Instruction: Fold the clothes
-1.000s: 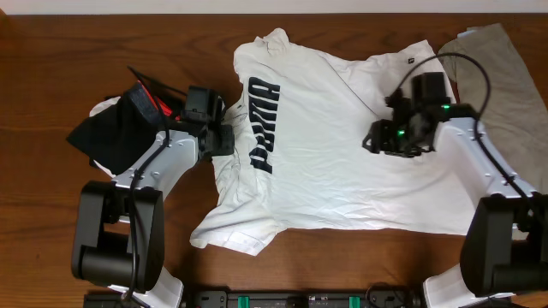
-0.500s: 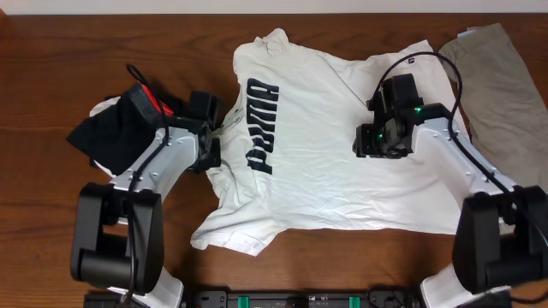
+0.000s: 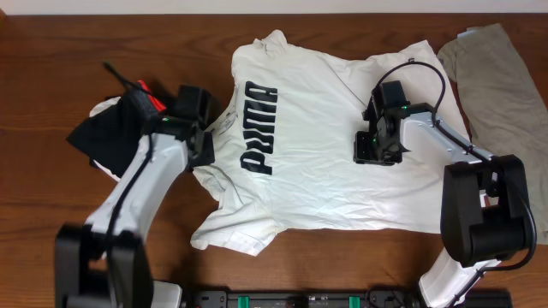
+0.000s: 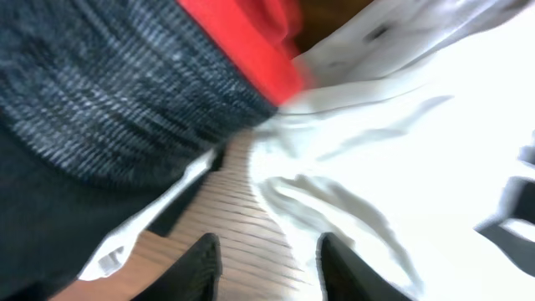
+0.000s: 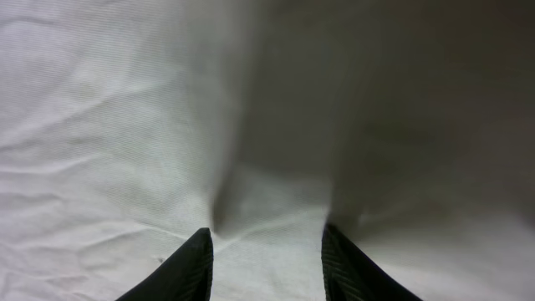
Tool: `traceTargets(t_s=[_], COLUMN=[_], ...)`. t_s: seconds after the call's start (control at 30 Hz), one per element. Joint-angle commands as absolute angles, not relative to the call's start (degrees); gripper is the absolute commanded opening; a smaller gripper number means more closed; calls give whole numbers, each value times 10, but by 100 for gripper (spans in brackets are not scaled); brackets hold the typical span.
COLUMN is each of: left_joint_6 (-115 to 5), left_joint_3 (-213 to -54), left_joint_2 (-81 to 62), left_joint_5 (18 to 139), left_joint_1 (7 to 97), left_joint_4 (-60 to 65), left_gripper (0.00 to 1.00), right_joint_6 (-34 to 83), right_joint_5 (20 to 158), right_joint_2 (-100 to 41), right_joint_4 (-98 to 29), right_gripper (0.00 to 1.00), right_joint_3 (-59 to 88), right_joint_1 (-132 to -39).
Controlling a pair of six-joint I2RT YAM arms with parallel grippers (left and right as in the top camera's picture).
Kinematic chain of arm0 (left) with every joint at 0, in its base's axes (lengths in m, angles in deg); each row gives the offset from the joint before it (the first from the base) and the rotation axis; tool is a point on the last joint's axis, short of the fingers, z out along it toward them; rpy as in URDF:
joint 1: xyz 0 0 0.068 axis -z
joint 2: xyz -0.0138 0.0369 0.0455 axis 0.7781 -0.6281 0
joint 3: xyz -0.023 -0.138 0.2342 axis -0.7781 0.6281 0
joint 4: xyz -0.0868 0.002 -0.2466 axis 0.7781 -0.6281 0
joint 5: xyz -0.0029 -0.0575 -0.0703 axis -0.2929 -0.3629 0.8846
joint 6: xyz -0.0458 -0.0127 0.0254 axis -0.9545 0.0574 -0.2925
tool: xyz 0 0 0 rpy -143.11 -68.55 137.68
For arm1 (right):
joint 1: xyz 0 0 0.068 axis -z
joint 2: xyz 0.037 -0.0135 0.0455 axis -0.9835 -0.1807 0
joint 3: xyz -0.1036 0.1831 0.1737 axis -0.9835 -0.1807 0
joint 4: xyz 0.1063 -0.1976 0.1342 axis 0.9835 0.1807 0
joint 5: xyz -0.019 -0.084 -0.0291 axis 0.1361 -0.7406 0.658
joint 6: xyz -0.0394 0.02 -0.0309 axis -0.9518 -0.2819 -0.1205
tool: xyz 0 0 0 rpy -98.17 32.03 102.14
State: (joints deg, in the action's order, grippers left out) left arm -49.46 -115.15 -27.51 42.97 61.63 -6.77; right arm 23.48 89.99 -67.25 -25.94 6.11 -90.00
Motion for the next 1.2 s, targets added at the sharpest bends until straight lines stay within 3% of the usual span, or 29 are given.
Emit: traceTargets(t_s=[0.0,0.6,0.73,1.17], left_joint_6=[-479,-522,-522,-515], left_joint_3=[-1166,-1112,-1112,-1133], left_joint_2=[-249,-397,-412,-299], left_joint_5=[536,552,552,483], left_joint_1=[619,637,637,581], left_joint_4=[-72,-72,-82,-224], left_gripper=[34,27,6,6], right_joint_6=[240,240,240,251], right_joint_5=[896,896,896,876], right_joint_2=[-692,-692,-692,-692], right_joint_4=[-264,-259,-259,-257], right_gripper=[41,39,39,41], right_joint_3=[63,63,63,63], right_joint_1=[-904,-904,-904,-904])
